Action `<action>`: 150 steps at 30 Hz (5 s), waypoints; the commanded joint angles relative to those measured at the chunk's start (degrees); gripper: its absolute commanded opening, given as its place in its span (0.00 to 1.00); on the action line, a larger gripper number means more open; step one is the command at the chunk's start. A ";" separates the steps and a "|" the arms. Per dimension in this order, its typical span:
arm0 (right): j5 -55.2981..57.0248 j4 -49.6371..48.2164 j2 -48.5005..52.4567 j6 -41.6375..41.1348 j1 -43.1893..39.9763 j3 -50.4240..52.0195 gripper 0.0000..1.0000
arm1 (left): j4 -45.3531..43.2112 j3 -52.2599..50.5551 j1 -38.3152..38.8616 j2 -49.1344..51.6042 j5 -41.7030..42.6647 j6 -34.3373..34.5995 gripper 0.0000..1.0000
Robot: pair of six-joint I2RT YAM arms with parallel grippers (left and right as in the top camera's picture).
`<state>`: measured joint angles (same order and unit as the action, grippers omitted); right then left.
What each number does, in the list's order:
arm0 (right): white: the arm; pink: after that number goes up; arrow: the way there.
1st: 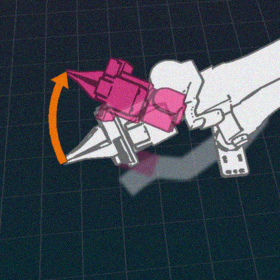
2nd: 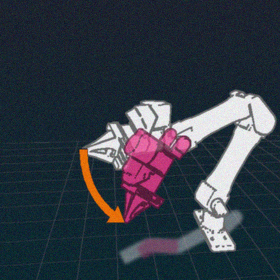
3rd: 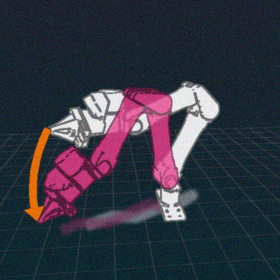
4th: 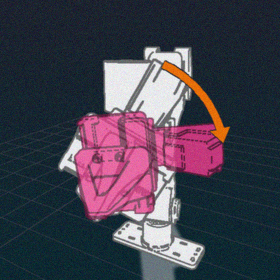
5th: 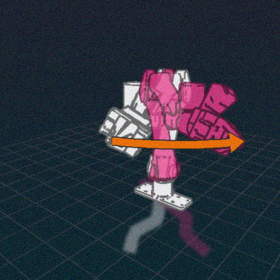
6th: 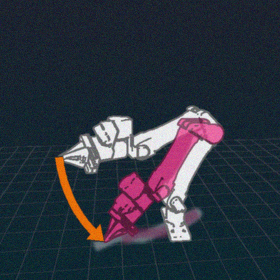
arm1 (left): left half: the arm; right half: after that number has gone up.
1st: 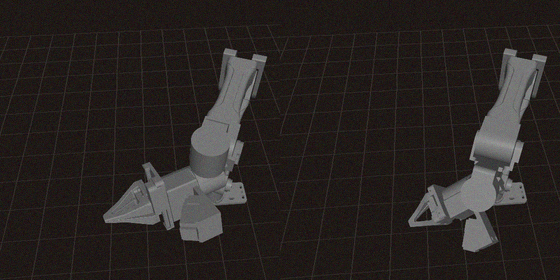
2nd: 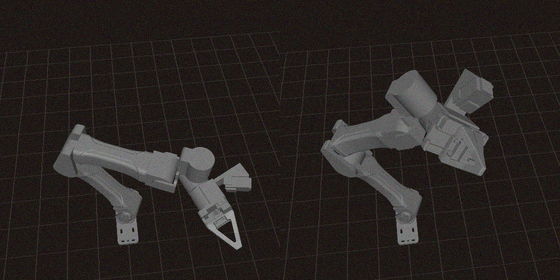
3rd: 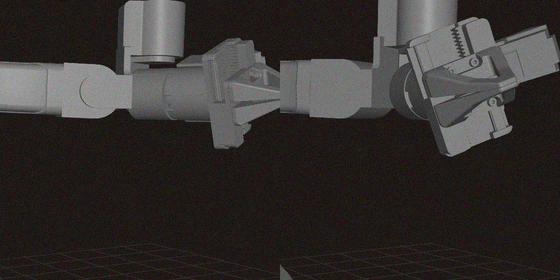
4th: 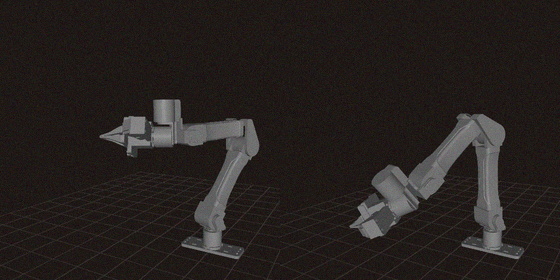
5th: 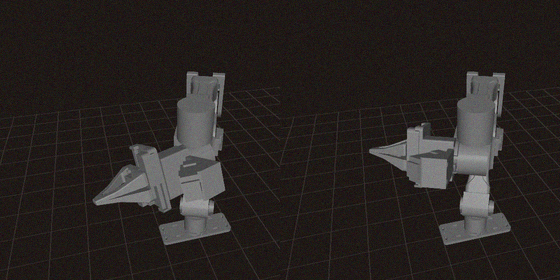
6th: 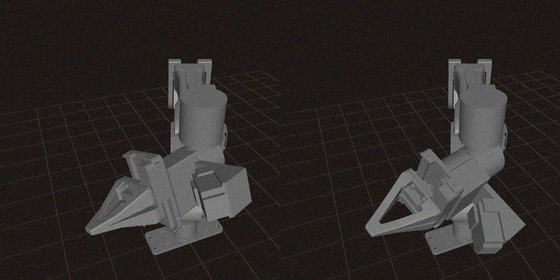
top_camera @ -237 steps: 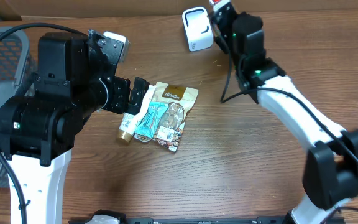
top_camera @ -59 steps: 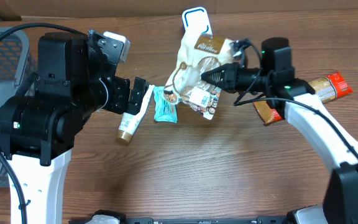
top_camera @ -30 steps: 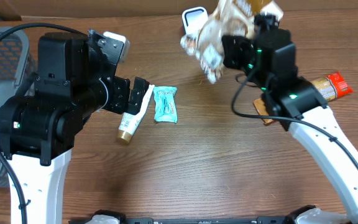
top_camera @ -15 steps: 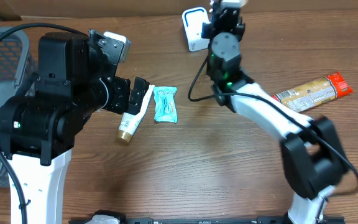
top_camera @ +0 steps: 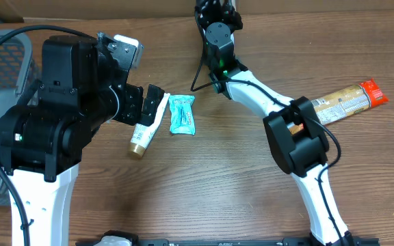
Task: Scan the item barcode
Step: 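Lift the Pantree bag and hold it before the white scanner, then carry the Pantree bag right and drop it beside the spaghetti, then reach the right gripper to the mint-green packet and grasp it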
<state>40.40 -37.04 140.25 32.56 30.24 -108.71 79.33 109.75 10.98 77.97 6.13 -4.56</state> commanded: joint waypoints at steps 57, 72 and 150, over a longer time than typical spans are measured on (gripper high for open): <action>-15.08 71.01 -42.97 -45.55 -10.47 -2.80 0.04 | -0.04 -0.11 -0.13 0.31 -0.35 0.72 0.99; -55.98 98.25 -45.64 -62.36 -42.64 9.27 0.04 | -0.04 -0.11 -0.13 0.31 -0.35 0.72 1.00; -55.49 73.64 -10.32 -68.39 6.51 14.21 0.69 | -0.04 -0.11 -0.13 0.31 -0.35 0.72 1.00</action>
<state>-16.29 36.86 127.94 -35.46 37.10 -94.80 79.31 109.75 10.98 78.02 6.11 -4.56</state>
